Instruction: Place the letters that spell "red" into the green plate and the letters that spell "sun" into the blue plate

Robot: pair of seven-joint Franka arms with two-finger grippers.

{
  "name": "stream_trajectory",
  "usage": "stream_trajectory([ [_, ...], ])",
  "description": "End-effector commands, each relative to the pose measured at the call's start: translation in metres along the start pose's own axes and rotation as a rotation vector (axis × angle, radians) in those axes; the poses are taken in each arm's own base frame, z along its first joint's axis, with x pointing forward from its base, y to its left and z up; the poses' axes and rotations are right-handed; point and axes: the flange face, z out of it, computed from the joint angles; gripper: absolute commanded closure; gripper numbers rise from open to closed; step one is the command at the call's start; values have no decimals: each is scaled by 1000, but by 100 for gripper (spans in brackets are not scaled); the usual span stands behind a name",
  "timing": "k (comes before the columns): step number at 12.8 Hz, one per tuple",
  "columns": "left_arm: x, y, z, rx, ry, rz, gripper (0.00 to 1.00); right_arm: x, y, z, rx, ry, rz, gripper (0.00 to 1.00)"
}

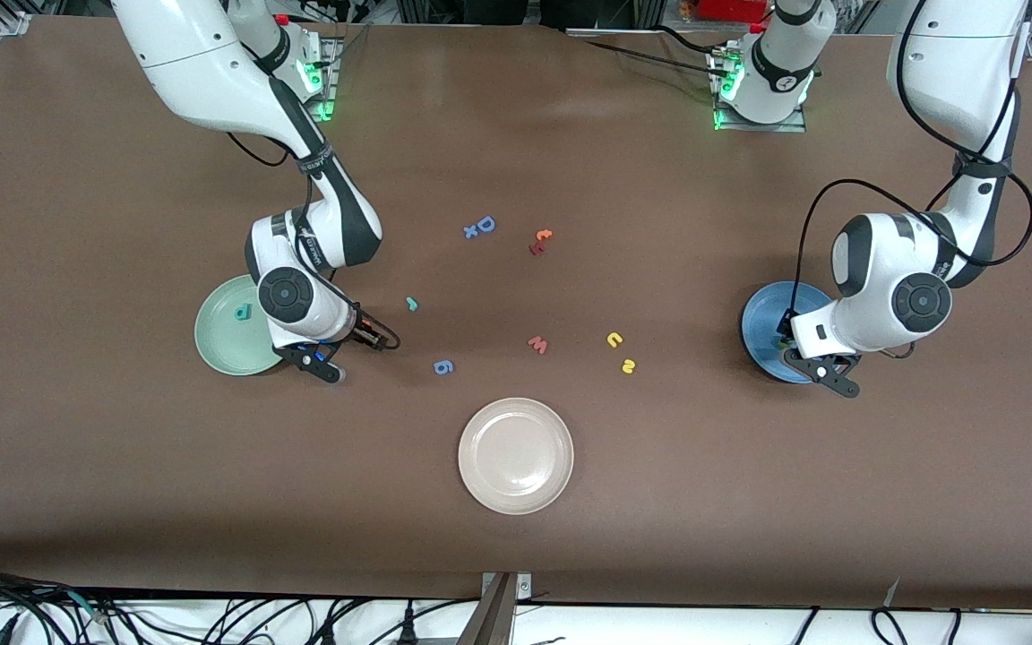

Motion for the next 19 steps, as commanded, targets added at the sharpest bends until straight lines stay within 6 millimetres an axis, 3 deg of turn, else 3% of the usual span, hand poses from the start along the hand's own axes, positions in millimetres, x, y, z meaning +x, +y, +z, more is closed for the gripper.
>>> stream_trajectory([
  [1, 16, 4, -36, 5, 75, 10, 0, -3, 0, 0, 11, 2, 11, 39],
  [3, 31, 17, -45, -29, 139, -84, 0, -9, -6, 1, 14, -3, 26, 39],
  [6, 71, 70, -54, -22, 165, -99, 0, -12, -5, 3, 10, -9, 24, 42],
  [8, 90, 111, -38, -28, 149, -160, 0, -13, -3, 6, 4, -13, 24, 43],
  [10, 114, 154, -26, -10, 198, -245, 0, -14, -3, 6, 3, -14, 24, 51],
  [13, 125, 177, -12, -2, 220, -233, 3, -14, -2, 8, 0, -17, 23, 83],
  [14, 128, 182, -11, -2, 232, -230, 9, -15, -2, 8, -1, -18, 23, 87],
  [16, 136, 190, -10, -3, 252, -248, 9, -14, -3, 4, 0, -18, 15, 91],
  [19, 143, 212, 12, 4, 273, -264, 9, -9, 0, -17, 10, -5, -14, 91],
])
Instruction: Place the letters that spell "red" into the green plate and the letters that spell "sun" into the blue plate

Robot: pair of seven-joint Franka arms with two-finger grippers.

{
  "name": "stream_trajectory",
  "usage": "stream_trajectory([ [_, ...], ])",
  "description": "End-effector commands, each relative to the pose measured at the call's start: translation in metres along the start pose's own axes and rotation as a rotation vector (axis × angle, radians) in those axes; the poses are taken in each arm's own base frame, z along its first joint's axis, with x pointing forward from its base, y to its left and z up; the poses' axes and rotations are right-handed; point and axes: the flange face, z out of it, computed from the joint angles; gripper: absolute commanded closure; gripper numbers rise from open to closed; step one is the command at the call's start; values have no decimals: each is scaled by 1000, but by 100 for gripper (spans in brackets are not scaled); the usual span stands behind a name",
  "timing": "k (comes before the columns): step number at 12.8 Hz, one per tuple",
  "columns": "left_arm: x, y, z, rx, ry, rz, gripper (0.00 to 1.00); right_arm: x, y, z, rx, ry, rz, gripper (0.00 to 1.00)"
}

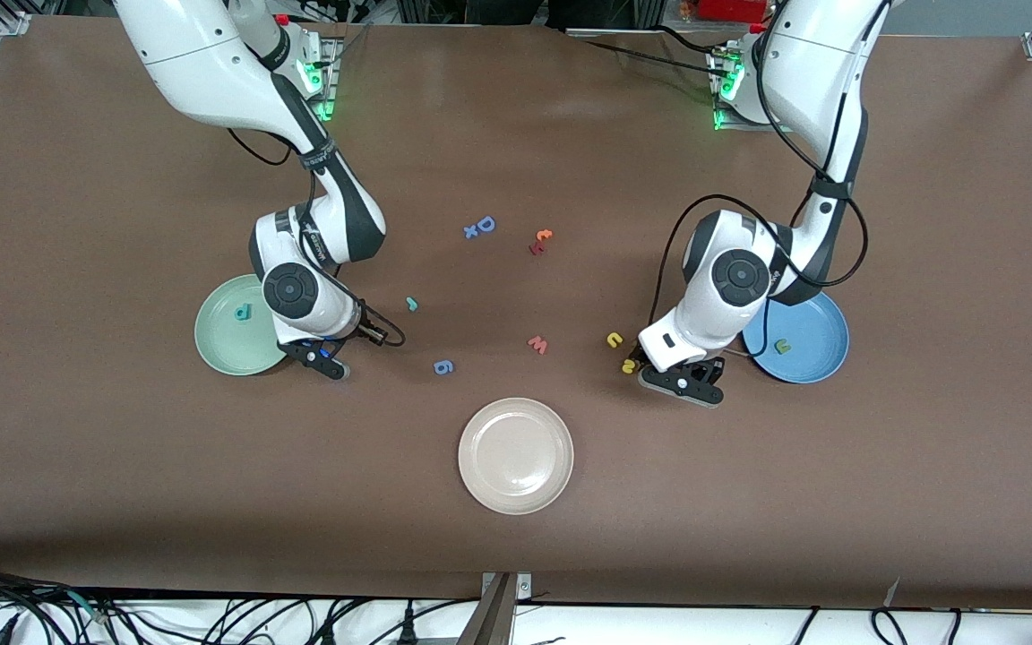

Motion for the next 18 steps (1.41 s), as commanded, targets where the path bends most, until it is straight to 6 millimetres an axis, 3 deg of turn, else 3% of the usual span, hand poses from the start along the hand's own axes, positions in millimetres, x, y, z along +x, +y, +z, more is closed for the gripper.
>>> stream_trajectory([
  [1, 1, 19, 23, -5, 11, -29, 8, 4, 6, -23, 0, -6, -33, 91],
  [3, -4, 17, 37, 1, -9, -29, 9, 13, 10, -41, -8, -7, -54, 91],
  [6, -6, 19, 43, 4, -18, -23, 15, 53, 49, -72, -54, -20, -197, 90],
  [7, -7, 21, 43, 3, -18, -20, 17, 63, 62, -73, -69, -29, -228, 90],
  [11, -1, 22, 26, -3, 5, -12, 17, 90, 118, -53, -103, -85, -320, 90],
  [14, -1, 23, 27, -4, 4, -8, 18, 90, 132, -18, -133, -136, -321, 90],
  [15, -2, 25, 29, -3, 1, -5, 18, 92, 135, -17, -132, -139, -325, 88],
  [16, -3, 27, 31, -2, -2, -1, 20, 93, 138, -13, -132, -149, -319, 71],
  [17, -5, 29, 34, 0, -8, 5, 21, 91, 136, -11, -122, -157, -312, 20],
  [18, -7, 29, 38, 1, -14, 10, 21, 92, 136, -12, -110, -165, -301, 0],
])
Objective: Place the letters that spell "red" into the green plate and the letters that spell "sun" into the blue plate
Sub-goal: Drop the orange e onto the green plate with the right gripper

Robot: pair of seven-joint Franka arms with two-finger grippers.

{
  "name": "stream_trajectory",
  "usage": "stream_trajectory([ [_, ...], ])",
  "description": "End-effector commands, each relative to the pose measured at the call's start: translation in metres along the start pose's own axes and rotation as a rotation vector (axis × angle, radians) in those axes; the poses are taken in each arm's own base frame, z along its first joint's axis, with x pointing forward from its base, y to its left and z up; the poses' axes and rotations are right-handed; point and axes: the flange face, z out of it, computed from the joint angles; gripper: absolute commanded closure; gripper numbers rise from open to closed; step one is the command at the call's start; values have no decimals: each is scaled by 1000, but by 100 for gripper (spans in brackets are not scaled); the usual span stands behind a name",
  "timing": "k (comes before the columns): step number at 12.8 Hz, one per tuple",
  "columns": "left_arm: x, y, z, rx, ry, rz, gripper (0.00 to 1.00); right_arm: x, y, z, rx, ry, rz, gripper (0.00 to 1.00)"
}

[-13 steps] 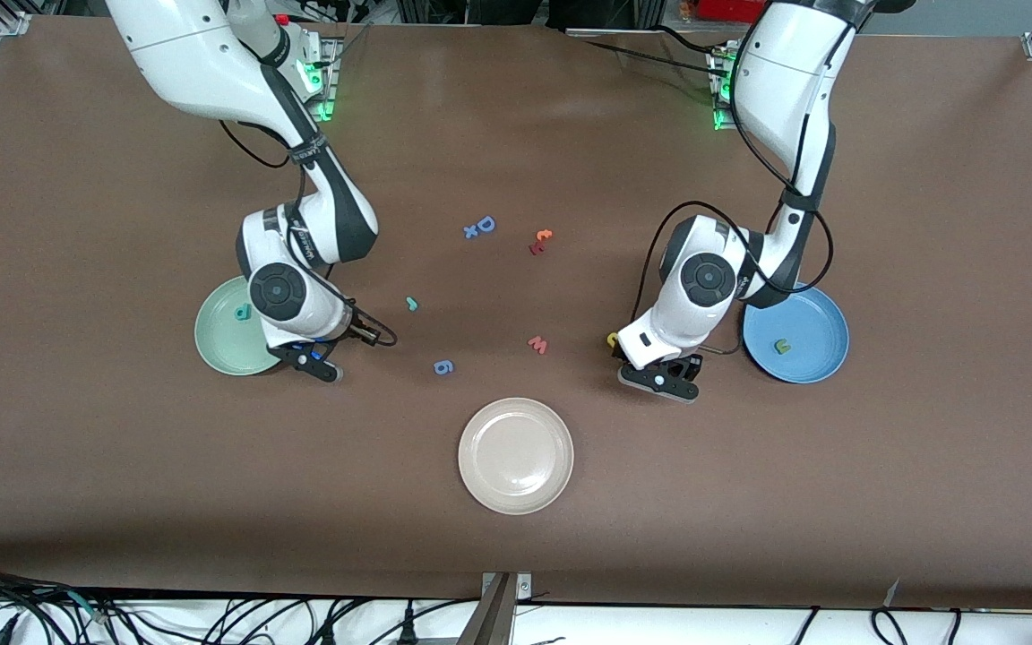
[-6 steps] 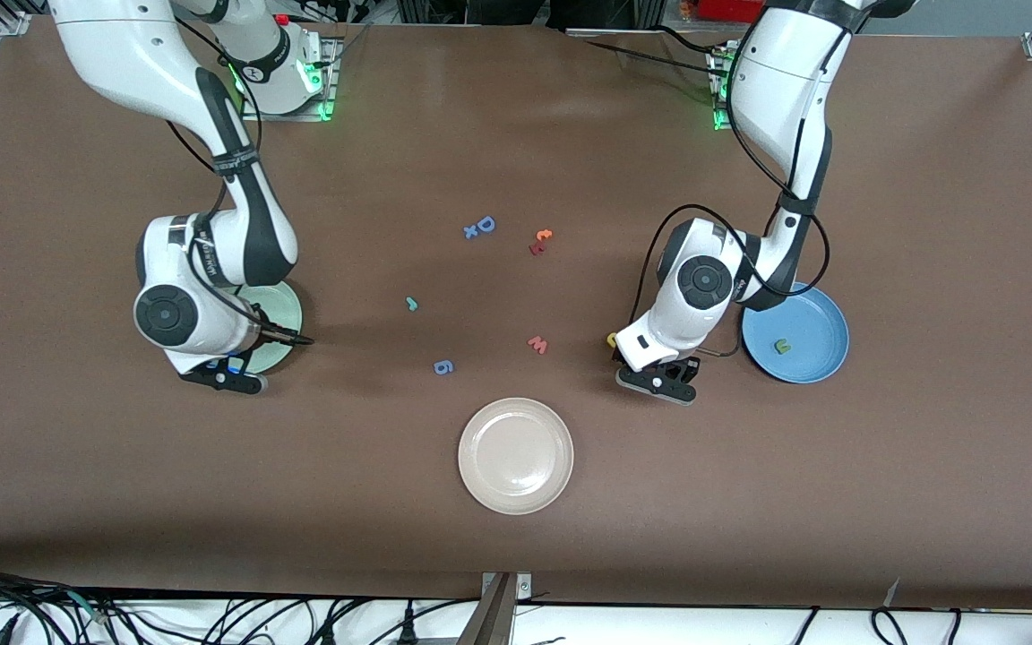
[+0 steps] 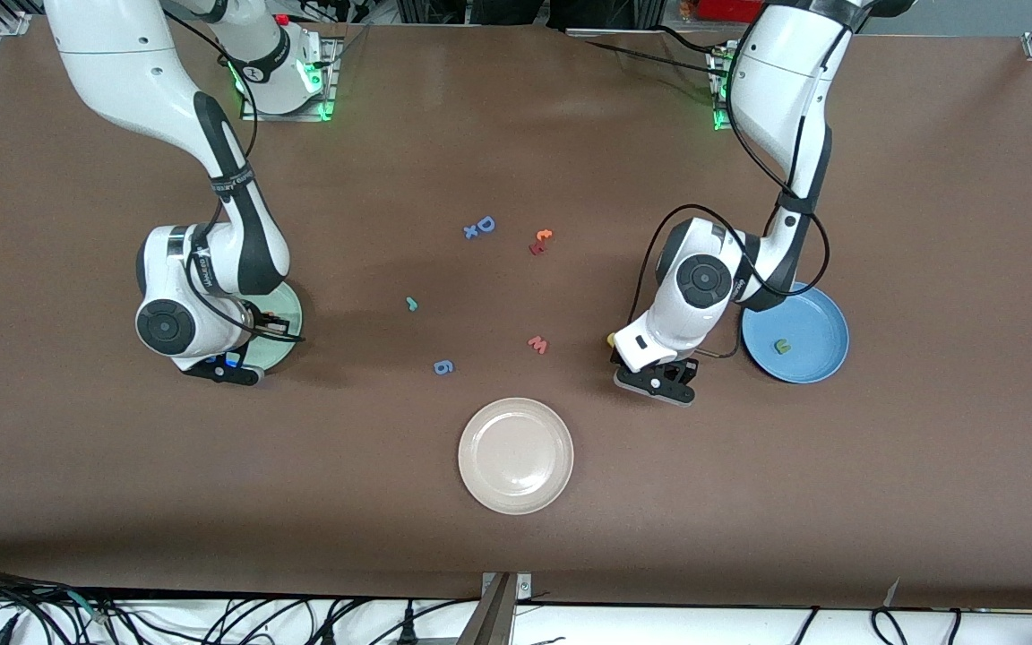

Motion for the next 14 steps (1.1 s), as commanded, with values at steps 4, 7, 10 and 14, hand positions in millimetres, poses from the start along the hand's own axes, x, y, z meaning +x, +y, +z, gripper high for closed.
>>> stream_trajectory([
  [4, -7, 10, 9, -9, -19, 10, 21, -18, -37, -34, 47, -6, 47, 0],
  [7, -12, 16, 14, -14, -31, 19, 21, -42, -98, -57, 86, 15, 178, 0],
  [10, -15, 16, 22, -8, -44, 23, 25, -63, -154, -61, 118, 60, 311, 1],
  [14, -15, 16, 22, -8, -43, 24, 68, -83, -190, -41, 165, 97, 511, 4],
])
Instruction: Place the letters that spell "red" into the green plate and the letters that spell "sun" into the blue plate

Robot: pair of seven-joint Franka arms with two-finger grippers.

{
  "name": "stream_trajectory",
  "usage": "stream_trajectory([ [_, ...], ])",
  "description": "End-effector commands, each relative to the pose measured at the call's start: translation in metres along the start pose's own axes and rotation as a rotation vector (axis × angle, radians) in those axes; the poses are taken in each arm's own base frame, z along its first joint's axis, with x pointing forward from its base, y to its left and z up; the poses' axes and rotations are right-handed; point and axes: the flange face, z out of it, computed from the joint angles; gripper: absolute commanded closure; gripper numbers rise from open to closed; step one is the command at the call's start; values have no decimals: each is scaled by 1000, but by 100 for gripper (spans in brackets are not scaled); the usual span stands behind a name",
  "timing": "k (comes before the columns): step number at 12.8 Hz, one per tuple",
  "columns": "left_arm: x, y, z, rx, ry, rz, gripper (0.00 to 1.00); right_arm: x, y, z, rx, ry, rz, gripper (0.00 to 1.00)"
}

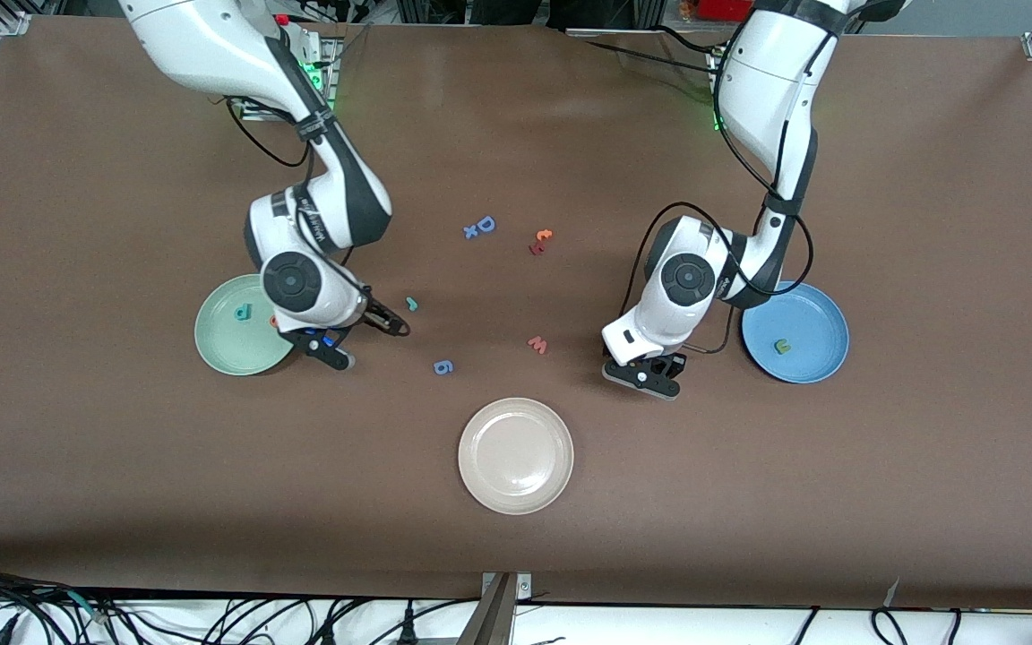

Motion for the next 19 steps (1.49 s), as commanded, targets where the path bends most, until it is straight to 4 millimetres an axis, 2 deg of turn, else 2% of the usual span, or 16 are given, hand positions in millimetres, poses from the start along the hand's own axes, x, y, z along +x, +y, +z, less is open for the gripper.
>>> stream_trajectory([
  [1, -5, 0, 9, -7, -19, 0, 77, -16, -2, 19, 34, 1, 124, 5],
  [3, -4, -2, 8, -9, -16, 24, 88, -27, -3, 29, 63, 9, 217, 8],
  [4, -4, -4, 8, -8, -15, 40, 90, -34, -5, 32, 69, 8, 226, 8],
  [6, 1, -17, 1, 1, -6, 63, 100, -37, -4, 37, 73, 9, 228, 11],
  [7, 8, -36, -9, 19, 2, 90, 100, -37, -2, 42, 90, 19, 244, 12],
  [8, 11, -66, -24, 41, -5, 138, 100, -42, -3, 47, 106, 23, 257, 12],
  [9, 14, -91, -39, 52, -13, 194, 100, -43, -1, 49, 110, 25, 259, 17],
  [10, 14, -117, -53, 58, -24, 238, 100, -43, 0, 52, 106, 24, 264, 24],
  [13, 5, -173, -82, 8, -79, 334, 100, -52, -1, 59, 104, 17, 279, 27],
  [15, -9, -211, -90, -12, -119, 367, 100, -55, -3, 62, 105, 17, 276, 29],
  [17, -30, -243, -85, -70, -202, 361, 96, -57, -2, 65, 103, 18, 273, 40],
  [19, -49, -259, -76, -129, -254, 340, 94, -59, -2, 68, 113, 23, 271, 52],
])
